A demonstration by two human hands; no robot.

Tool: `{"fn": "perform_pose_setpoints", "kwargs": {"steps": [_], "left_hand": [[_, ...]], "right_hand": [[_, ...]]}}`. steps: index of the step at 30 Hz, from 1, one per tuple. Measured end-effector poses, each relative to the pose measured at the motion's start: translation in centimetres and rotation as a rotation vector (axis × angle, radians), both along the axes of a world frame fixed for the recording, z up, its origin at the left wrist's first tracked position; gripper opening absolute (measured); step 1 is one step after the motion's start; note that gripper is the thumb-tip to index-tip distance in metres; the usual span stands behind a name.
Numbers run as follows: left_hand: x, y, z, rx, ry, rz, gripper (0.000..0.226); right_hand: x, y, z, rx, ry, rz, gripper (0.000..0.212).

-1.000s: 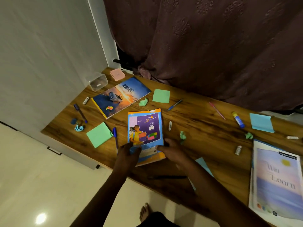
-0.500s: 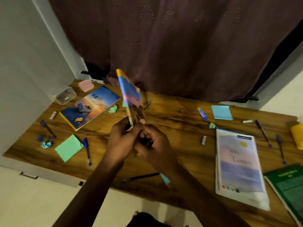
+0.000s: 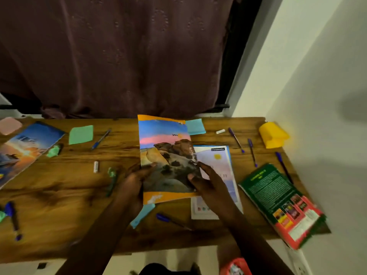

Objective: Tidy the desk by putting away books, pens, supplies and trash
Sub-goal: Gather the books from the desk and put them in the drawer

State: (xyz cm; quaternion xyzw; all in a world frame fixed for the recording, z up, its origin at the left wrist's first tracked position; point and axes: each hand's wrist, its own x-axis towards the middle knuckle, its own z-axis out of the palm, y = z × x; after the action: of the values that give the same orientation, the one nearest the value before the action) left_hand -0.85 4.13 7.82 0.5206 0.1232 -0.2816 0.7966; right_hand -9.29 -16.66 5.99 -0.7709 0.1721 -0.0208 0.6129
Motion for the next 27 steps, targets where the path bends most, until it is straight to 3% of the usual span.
{"fn": "perform_pose_setpoints", "kwargs": {"steps": [6, 13, 19, 23, 27], "left_hand": [[-1.3, -5.9, -4.1, 0.201, -0.149, -0.093, 0.035], [-1.8, -10.2, -6.9, 0.688, -0.375, -0.330, 0.025], [-2.0, -11.5, -9.3, 0.881, -0.598, -0.390, 0.029], [-2.5, -12.2, -9.4, 0.986, -0.677, -0.398, 0.017], [-2.7, -12.4, -9.8, 1.081, -0.737, -0.372, 0.020]], "right_hand": [[-3.5, -6.5, -2.9, 0.112, 0.073, -0.158, 0.027], [-6.0, -10.7, -6.6, -0.153, 0.117, -0.179, 0.022], [-6.3, -11.9, -8.6, -0.286, 0.153, -0.190, 0.015], [-6.1, -12.3, -9.3, -0.394, 0.194, -0.135, 0.013], [-6.1, -12.2, -9.2, -0.483, 0.196, -0.096, 0.011]]}}
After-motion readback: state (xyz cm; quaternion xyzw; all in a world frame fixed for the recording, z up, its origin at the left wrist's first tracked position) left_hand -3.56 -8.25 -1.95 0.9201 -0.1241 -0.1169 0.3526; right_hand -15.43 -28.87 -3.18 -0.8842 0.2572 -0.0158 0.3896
